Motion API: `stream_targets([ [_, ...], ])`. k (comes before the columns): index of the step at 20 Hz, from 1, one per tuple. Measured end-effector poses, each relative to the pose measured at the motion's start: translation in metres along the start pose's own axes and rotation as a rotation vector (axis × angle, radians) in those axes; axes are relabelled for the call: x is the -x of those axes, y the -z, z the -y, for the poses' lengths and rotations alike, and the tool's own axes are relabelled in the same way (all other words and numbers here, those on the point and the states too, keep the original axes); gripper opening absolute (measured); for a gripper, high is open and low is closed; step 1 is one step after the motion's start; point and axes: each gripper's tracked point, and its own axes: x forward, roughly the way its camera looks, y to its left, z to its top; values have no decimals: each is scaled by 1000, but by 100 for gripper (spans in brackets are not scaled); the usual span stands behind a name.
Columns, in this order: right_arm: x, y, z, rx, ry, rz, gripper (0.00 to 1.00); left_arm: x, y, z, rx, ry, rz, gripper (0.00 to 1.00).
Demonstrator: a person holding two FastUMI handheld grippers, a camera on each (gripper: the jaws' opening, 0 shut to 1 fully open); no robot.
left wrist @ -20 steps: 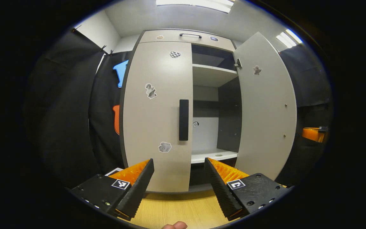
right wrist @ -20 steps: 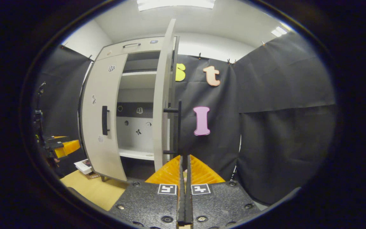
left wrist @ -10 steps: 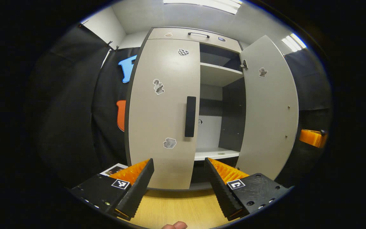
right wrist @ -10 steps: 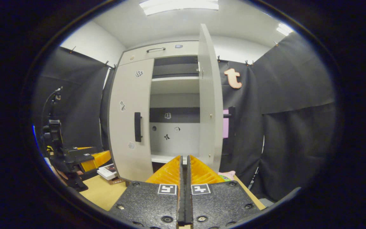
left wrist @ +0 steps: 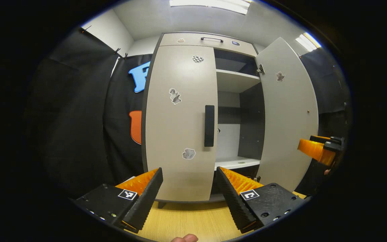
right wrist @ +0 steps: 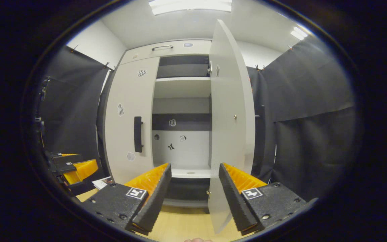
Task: Open the right door of the double-door shoe cabinet with the right hand, and open the left door with the left hand.
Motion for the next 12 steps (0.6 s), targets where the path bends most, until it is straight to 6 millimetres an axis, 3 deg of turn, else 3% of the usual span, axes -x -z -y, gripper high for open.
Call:
stream_targets([
  [2, 1, 3, 0, -6, 4, -14, 95, -13, -5, 10, 5, 29, -1, 95],
  [4, 0, 4, -1, -7, -4, -20, 95, -31, -15, 20, 5, 50, 7, 95],
  [9, 1, 3, 1, 0, -11, -8, 95, -106, -55, 45, -39, 62, 51, 95],
  [12, 2, 1, 5, 5, -7, 5, 95, -151, -62, 52, -74, 44, 52, 95],
])
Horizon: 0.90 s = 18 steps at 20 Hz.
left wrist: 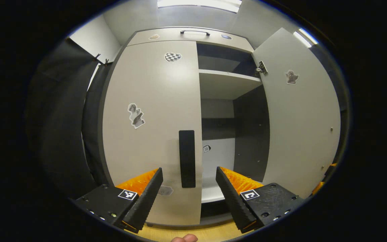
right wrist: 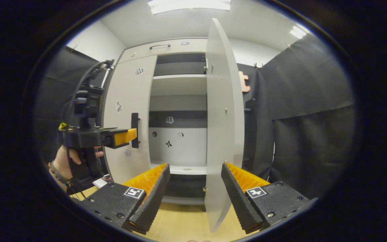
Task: Open the right door of the double-door shoe cabinet with the right hand, and open the left door with the left hand.
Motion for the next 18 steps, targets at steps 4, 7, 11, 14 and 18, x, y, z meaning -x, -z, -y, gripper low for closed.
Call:
stream_targets([
  [4, -1, -1, 0, -5, -6, 4, 95, -44, 15, 0, -26, -23, -37, 96],
  [7, -1, -1, -1, -3, -13, 7, 95, -64, 29, -8, -4, -58, -87, 96],
  [11, -2, -1, -1, 9, -21, 9, 94, -64, 25, -14, 3, -89, -61, 94],
  [14, -3, -1, -2, 6, -26, 10, 94, -64, 25, -13, 20, -79, -61, 85],
  [18, -5, -2, -5, -3, -33, 12, 94, -62, 27, -13, 67, -65, -69, 36],
])
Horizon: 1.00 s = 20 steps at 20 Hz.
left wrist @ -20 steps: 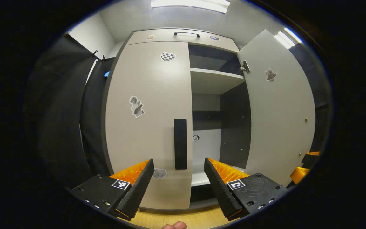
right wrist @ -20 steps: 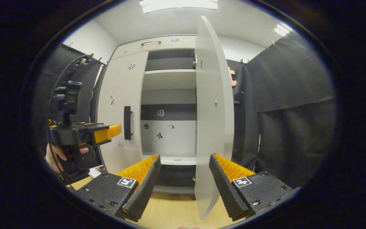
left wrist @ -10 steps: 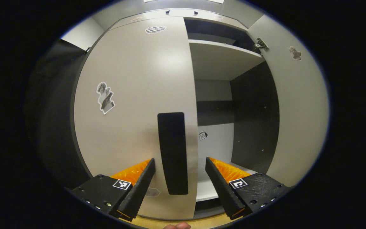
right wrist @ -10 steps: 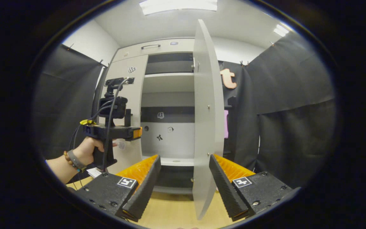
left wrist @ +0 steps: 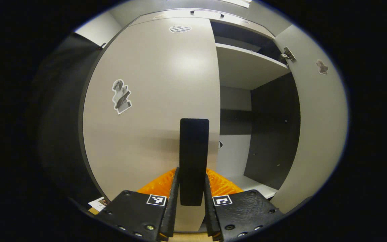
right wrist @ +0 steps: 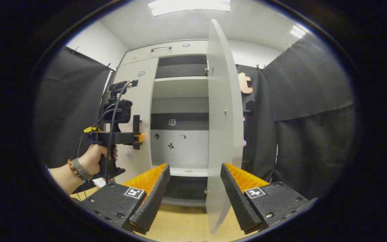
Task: Open the right door of the double-door shoe cabinet with the right hand, and open the left door with the left hand.
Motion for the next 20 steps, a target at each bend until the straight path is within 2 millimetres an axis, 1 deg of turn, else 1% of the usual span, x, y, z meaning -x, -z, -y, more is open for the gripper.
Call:
stream_targets([
  [1, -1, 1, 0, 1, 0, -1, 94, -1, -2, -1, -28, -11, 5, 33],
  [2, -1, 2, 1, 5, 1, -5, 94, -3, -2, -1, -49, -24, 9, 22],
  [3, 0, 2, 2, 6, 5, -8, 94, -1, -2, -2, -54, -28, 11, 22],
  [4, 1, 3, 2, 4, 5, -10, 92, -3, -2, -2, -46, -30, 13, 16],
  [5, 1, 3, 1, -1, 2, -11, 92, -2, -2, -1, -34, -25, 16, 16],
  [6, 2, 4, 0, -4, 1, -13, 92, -5, -2, -1, -30, -22, 22, 12],
  [8, 2, 3, 1, -5, 6, -14, 94, -1, -2, -1, -48, -21, 27, 7],
  [12, 5, 4, 1, -1, 8, -18, 94, 5, -2, -2, -58, -10, 21, 7],
  [13, 5, 4, 2, 1, 10, -15, 94, 12, -2, -1, -65, -9, 21, 7],
  [16, 6, 5, 3, 0, 14, -14, 94, 41, -6, -2, -83, 15, 28, 7],
  [18, 6, 7, 1, -9, 11, -25, 94, 56, -6, -8, -92, 25, 36, 7],
  [20, 8, 8, -3, -23, 2, -30, 94, 66, -2, -15, -98, 22, 38, 7],
])
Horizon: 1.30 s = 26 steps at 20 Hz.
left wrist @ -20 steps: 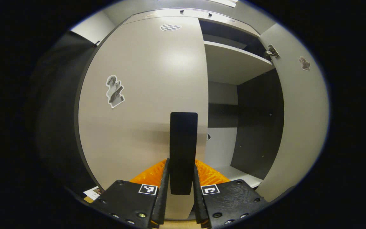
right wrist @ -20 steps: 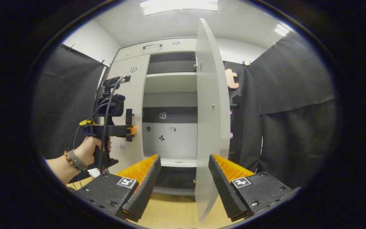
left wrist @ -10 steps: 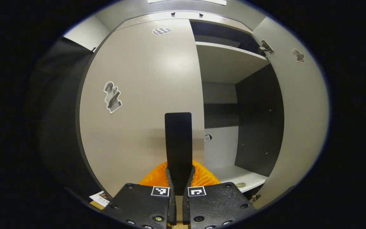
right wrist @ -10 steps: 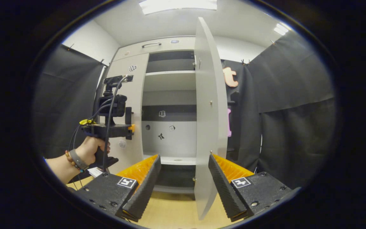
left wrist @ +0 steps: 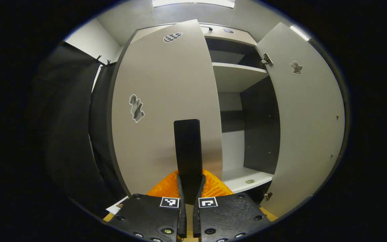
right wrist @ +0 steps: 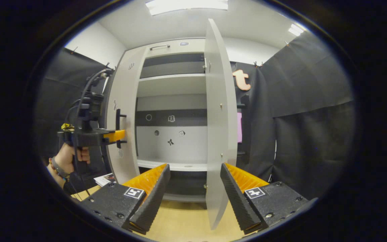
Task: Open the right door of the double-door shoe cabinet with the right hand, and open the left door with the left hand.
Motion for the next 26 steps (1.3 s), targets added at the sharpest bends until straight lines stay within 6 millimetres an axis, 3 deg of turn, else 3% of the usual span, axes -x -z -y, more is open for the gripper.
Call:
stream_targets([
  [6, -3, 0, -6, 0, -21, 11, 94, 48, -5, -33, -7, -42, 14, 6],
  [12, -10, 3, -15, -21, -45, -3, 92, 96, 3, -99, -15, -95, -11, 5],
  [20, -21, 9, -27, 9, -64, -10, 94, 106, 19, -159, -24, -181, -31, 0],
  [26, -27, 11, -31, 9, -64, -24, 94, 108, 22, -182, 74, -95, -19, 0],
])
